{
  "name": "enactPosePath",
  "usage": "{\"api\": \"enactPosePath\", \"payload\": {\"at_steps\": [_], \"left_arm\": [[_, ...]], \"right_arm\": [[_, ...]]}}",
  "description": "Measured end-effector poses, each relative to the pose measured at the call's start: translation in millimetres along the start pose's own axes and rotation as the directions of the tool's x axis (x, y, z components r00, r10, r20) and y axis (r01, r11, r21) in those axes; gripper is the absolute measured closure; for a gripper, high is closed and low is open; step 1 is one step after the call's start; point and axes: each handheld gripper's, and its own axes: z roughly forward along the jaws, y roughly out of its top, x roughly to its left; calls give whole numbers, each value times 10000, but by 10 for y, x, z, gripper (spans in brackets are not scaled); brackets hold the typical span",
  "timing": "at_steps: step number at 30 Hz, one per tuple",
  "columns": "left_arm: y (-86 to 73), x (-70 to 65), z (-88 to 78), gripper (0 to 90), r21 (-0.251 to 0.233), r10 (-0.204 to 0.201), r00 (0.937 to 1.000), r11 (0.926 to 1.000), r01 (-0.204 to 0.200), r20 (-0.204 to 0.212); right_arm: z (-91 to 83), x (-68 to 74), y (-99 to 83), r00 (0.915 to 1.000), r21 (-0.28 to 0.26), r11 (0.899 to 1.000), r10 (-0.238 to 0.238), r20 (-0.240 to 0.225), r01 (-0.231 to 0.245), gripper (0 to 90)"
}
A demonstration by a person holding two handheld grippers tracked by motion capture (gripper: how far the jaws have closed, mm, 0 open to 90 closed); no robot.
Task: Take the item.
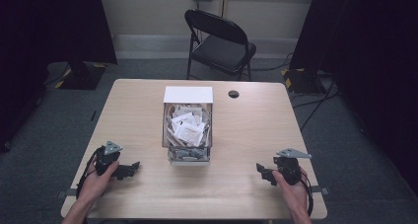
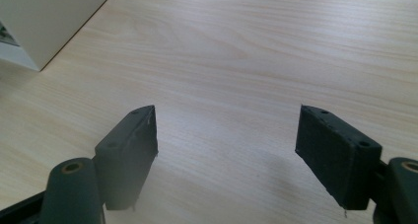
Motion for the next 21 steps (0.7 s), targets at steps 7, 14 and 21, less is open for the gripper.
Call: {"api": "enactPosePath", "payload": {"at_steps": [7,14,21], "left_arm": [[0,0,0,0,-2,-1,10000,10000,1,-1],[0,0,0,0,0,2,10000,10000,-2,-1],[0,-1,0,0,-2,-8,10000,10000,8,1]], "right_arm": [[-61,95,35,9989,-138,9995,-280,-384,275,279],[-93,296,100,9928,-397,9962,-803,-888,770,324],[-104,480,141,9809,-510,9895,-1406,-1344,1349,359]]}}
